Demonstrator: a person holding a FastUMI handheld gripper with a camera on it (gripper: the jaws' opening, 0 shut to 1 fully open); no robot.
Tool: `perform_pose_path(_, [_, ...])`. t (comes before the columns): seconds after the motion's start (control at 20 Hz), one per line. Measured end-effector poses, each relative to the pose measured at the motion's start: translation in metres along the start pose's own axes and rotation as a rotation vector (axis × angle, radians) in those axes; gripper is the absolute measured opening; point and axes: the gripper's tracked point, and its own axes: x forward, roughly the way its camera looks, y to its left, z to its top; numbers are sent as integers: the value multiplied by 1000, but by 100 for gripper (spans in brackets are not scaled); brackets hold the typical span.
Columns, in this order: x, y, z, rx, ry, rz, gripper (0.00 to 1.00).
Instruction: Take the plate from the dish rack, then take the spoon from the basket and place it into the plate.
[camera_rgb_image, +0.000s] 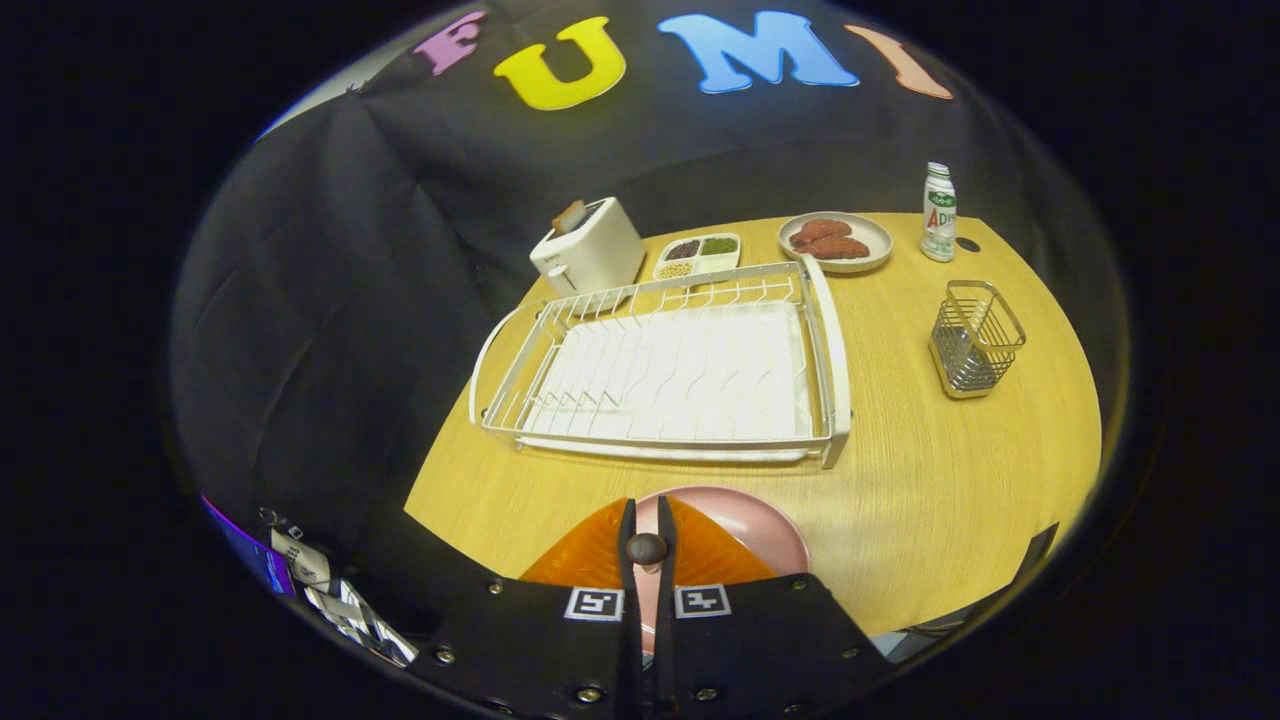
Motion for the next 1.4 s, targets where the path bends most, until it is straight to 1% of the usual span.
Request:
perform_pose_path(0.2, [7, 13, -8, -82, 3, -9, 4])
perform_pose_path(0.35, [1, 16, -15, -98, 1, 0, 5])
perform_pose_path(0.4, [15, 19, -13, -101, -1, 0, 8])
perform_pose_path(0.45, [14, 19, -12, -103, -8, 0, 8])
perform_pose_path(0.5, [12, 22, -10, -101, -14, 10, 13])
perform_pose_path(0.55, [10, 22, -6, -99, -22, 12, 14])
perform_pose_path(0.6, [4, 22, -1, -98, -33, 11, 20])
perform_pose_path(1.4, [-27, 12, 46, -100, -157, 7, 20])
